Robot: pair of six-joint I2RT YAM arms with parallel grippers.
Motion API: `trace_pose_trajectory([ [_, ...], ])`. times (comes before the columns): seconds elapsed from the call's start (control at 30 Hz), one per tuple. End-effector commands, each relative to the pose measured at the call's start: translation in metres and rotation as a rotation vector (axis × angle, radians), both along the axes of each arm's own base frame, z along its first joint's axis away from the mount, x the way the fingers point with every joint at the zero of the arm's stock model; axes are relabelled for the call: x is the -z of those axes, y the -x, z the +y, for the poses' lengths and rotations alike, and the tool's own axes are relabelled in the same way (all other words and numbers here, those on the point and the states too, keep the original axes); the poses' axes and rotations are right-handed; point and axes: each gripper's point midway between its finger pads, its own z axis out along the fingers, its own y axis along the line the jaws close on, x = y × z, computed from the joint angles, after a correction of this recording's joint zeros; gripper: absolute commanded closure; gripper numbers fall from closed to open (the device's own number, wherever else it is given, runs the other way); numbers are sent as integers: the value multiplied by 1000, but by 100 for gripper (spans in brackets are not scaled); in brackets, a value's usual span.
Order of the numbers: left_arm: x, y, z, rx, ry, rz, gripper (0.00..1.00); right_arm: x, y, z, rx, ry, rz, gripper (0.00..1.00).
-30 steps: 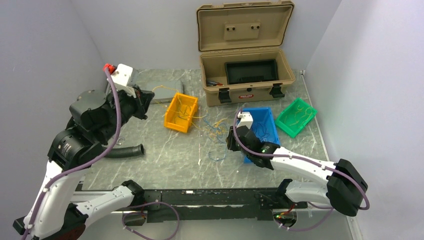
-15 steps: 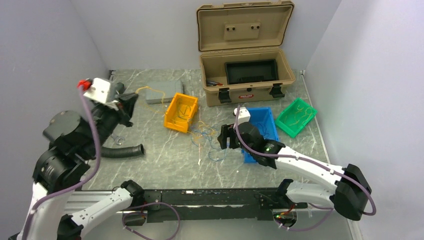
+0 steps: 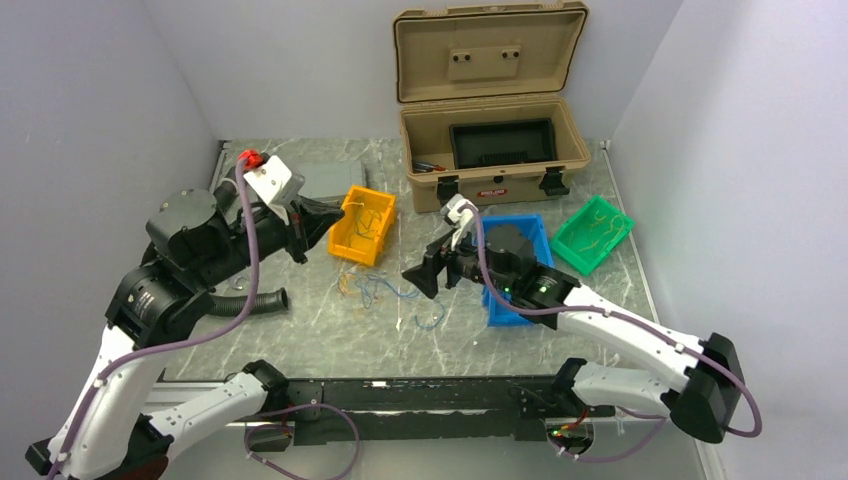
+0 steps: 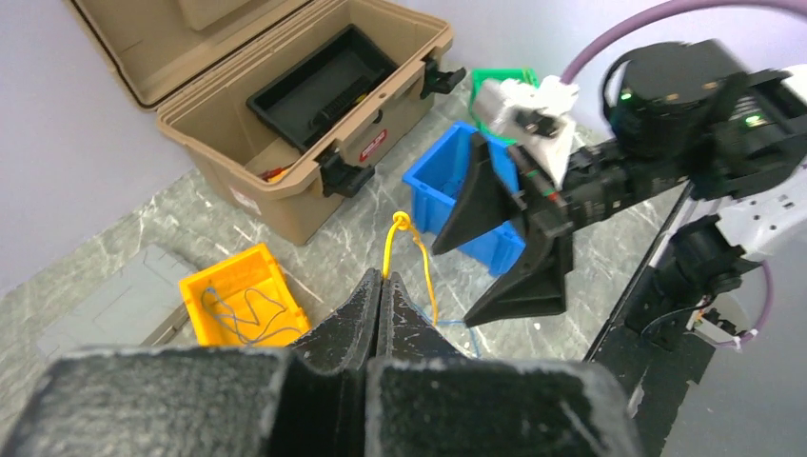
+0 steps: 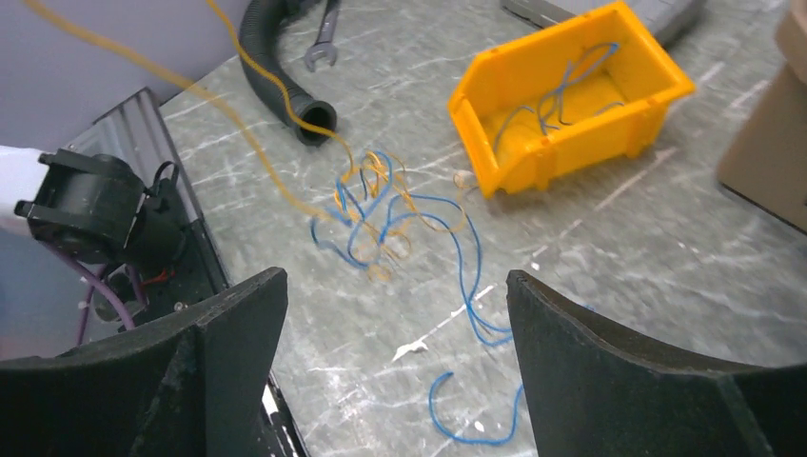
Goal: Untangle the cables
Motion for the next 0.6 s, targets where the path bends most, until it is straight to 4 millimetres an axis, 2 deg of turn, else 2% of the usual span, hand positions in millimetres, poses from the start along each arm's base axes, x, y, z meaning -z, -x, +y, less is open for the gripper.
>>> trace_pose_trajectory([
  [0.0, -35, 16, -4, 68, 86, -79, 100, -33, 2, 33, -141, -107, -97, 11],
  [0.17, -42, 16, -1, 55, 103, -89, 100, -31, -3, 59, -190, -152, -93, 11],
  [0.4, -53, 14, 2, 32, 109, -106, 100, -18, 7, 95, -272, -197, -91, 13],
  [0.47, -57, 15, 3, 31, 113, -111, 100, -7, 3, 101, -254, -184, -67, 25],
  [0.57, -62, 13, 8, 2, 115, -124, 100, 10, -3, 100, -217, -163, -40, 52],
])
